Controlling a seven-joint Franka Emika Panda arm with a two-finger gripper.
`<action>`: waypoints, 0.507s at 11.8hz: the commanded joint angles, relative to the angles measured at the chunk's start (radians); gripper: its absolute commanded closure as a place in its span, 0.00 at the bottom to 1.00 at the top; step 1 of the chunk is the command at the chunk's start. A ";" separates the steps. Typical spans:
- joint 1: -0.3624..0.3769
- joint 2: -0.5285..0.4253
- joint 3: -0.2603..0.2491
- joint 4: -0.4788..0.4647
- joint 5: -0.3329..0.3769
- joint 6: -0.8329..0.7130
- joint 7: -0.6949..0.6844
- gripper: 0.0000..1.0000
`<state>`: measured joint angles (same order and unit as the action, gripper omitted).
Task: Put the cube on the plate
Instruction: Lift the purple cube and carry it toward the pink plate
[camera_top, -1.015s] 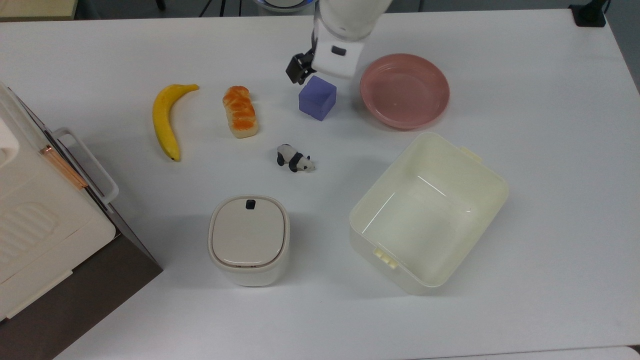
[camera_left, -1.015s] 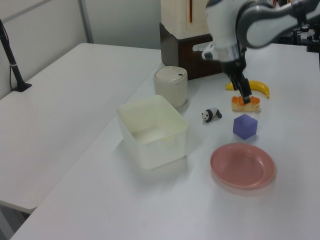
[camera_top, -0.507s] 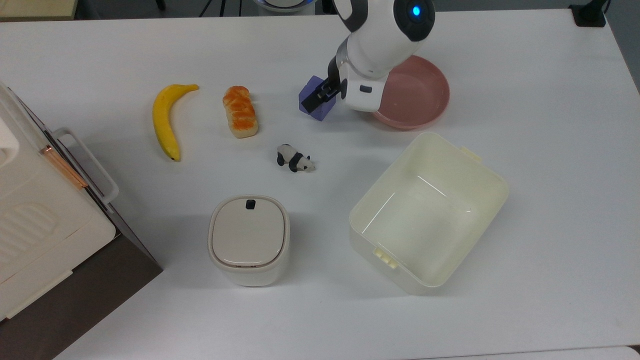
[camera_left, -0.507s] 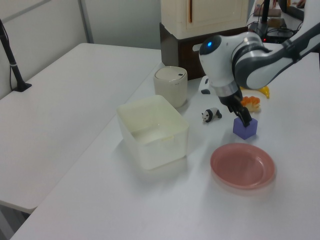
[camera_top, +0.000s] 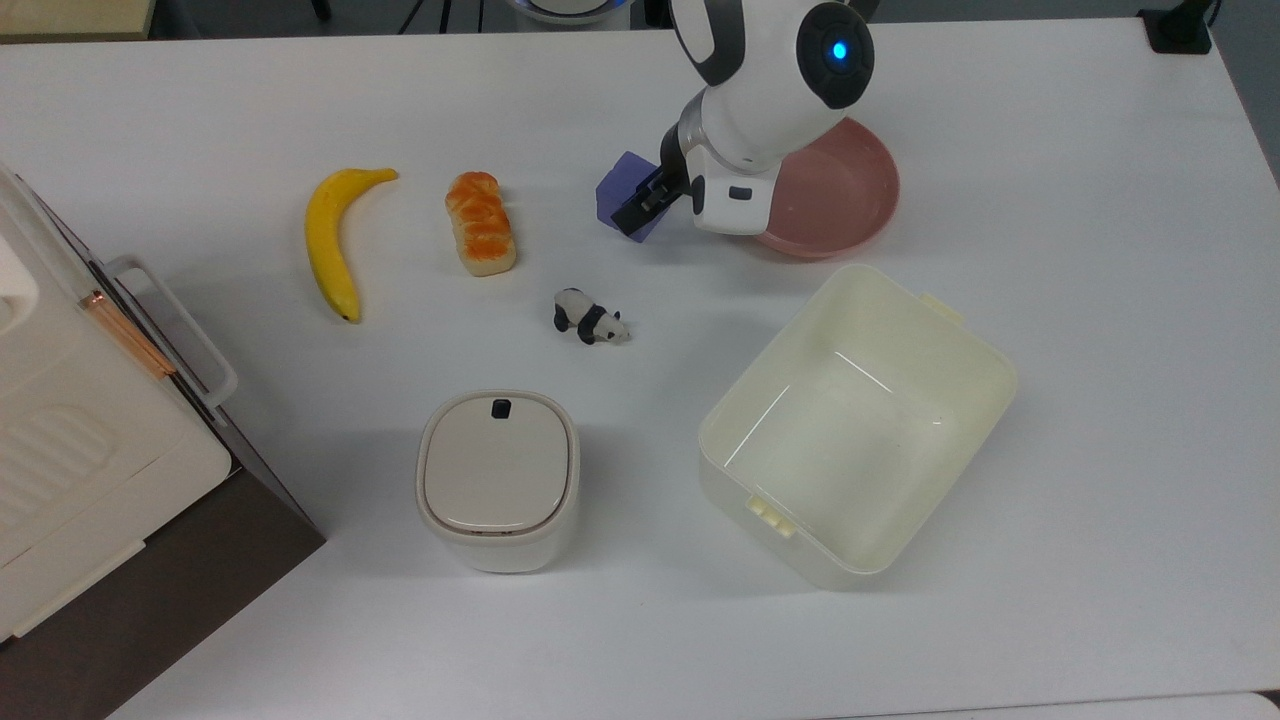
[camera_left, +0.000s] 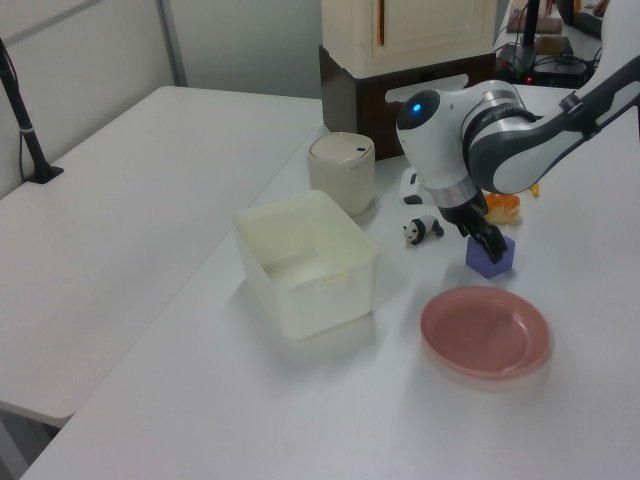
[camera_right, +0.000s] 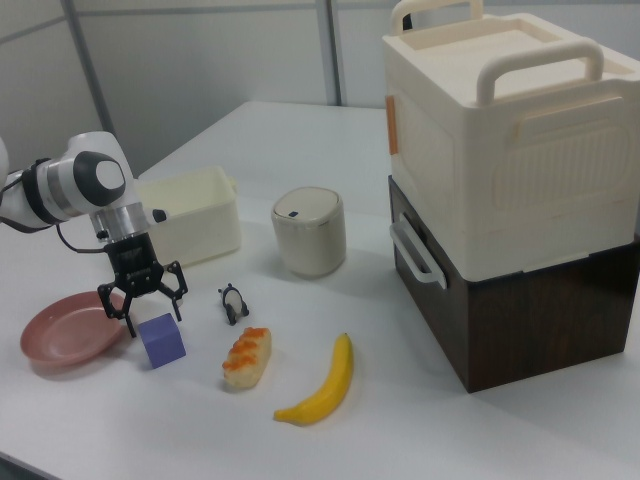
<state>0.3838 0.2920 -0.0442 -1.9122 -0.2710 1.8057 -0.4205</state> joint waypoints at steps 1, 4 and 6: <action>0.007 -0.017 0.012 -0.037 -0.017 -0.016 -0.021 0.38; 0.004 -0.059 0.013 -0.022 -0.005 -0.081 -0.021 0.48; 0.007 -0.100 0.021 0.002 0.003 -0.123 -0.018 0.48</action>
<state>0.3838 0.2688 -0.0310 -1.9230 -0.2720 1.7492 -0.4243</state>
